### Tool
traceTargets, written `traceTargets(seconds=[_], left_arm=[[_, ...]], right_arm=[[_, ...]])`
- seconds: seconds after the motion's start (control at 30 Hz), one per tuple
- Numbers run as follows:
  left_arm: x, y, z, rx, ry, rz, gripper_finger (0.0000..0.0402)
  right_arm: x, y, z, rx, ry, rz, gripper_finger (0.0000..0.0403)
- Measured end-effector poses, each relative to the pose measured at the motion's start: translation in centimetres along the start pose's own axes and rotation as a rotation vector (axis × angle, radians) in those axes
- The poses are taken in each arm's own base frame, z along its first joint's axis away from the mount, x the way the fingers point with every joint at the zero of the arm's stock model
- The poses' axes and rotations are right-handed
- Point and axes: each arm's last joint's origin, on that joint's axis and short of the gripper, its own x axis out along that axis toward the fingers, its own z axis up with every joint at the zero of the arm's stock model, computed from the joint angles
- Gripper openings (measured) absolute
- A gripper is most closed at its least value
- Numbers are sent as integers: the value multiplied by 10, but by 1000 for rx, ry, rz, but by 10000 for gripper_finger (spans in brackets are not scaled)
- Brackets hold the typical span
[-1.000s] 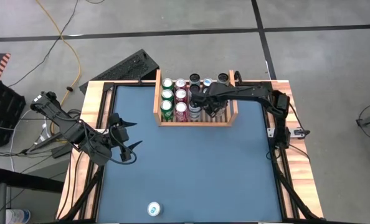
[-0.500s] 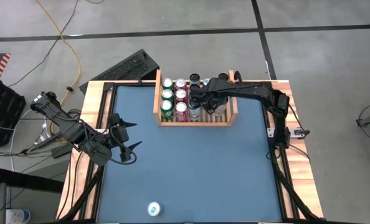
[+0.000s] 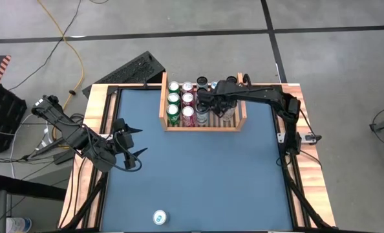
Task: Place canned beverage on shelf
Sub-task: Put the top middle left blue can aligned with the blue soda on the shelf
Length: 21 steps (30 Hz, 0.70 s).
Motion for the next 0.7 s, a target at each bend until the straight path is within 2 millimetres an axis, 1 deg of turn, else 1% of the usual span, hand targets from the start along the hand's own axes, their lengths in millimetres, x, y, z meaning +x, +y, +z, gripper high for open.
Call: traceTargets(seconds=[0.1, 0.33, 0.4, 0.47, 0.57, 0.63, 0.7], left_arm=[[0, 0, 0, -1, 0, 0, 341], [0, 0, 0, -3, -1, 1, 341], [0, 0, 0, -2, -1, 1, 341], [0, 0, 0, -2, -1, 1, 341], [0, 0, 0, -3, -1, 1, 341], [0, 0, 0, -2, -1, 3, 341], [0, 0, 0, 1, -2, 3, 341]], right_arm=[[-9, -2, 3, 8, -32, 17, 266], [-43, -9, 10, 42, -146, 75, 266], [-52, -10, 9, 49, -172, 94, 264], [-60, -6, 6, 44, -200, 112, 256], [-68, 6, -3, 8, -225, 125, 223], [-68, 15, -10, -25, -228, 121, 186], [-64, 22, -15, -51, -216, 107, 141]])
